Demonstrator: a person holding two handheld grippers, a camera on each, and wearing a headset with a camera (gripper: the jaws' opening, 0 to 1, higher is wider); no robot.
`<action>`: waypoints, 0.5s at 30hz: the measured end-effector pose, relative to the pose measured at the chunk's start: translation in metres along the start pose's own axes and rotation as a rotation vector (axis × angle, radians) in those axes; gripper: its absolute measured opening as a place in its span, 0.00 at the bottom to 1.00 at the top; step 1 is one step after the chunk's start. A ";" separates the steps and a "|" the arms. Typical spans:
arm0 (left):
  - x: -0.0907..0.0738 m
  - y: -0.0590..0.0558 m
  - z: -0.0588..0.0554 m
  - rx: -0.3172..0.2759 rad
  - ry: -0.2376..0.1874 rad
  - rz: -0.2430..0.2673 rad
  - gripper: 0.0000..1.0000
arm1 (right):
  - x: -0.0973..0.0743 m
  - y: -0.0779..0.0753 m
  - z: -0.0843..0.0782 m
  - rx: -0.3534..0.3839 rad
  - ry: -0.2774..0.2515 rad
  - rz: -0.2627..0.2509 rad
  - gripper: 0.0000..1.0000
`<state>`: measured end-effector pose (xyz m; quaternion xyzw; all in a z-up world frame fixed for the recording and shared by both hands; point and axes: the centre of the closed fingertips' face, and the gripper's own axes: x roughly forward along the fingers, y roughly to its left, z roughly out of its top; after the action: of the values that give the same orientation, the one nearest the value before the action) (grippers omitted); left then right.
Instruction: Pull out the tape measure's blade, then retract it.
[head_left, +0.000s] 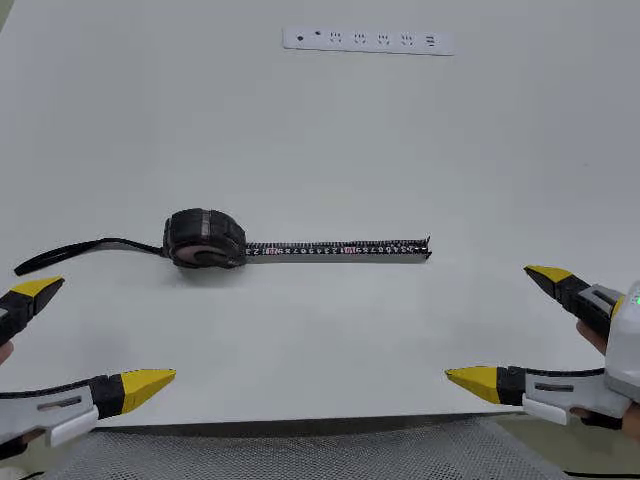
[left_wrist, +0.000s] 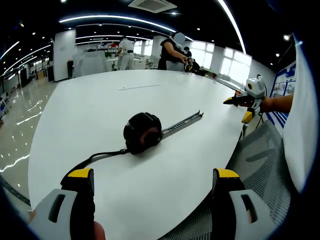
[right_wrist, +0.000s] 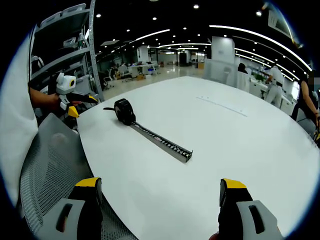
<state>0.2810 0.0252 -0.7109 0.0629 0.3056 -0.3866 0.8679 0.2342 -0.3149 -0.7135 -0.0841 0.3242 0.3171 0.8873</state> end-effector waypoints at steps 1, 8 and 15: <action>0.000 0.000 0.000 0.001 -0.001 0.001 0.96 | 0.000 0.000 0.000 0.001 -0.001 -0.001 0.99; 0.006 0.000 0.005 -0.034 -0.018 0.009 0.96 | -0.001 -0.002 0.002 0.015 -0.016 -0.006 0.99; 0.016 -0.003 0.010 -0.057 -0.025 0.034 0.94 | 0.004 -0.001 0.001 0.014 -0.012 -0.001 0.98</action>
<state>0.2919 0.0097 -0.7114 0.0388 0.3045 -0.3636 0.8796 0.2376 -0.3138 -0.7152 -0.0760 0.3210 0.3147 0.8900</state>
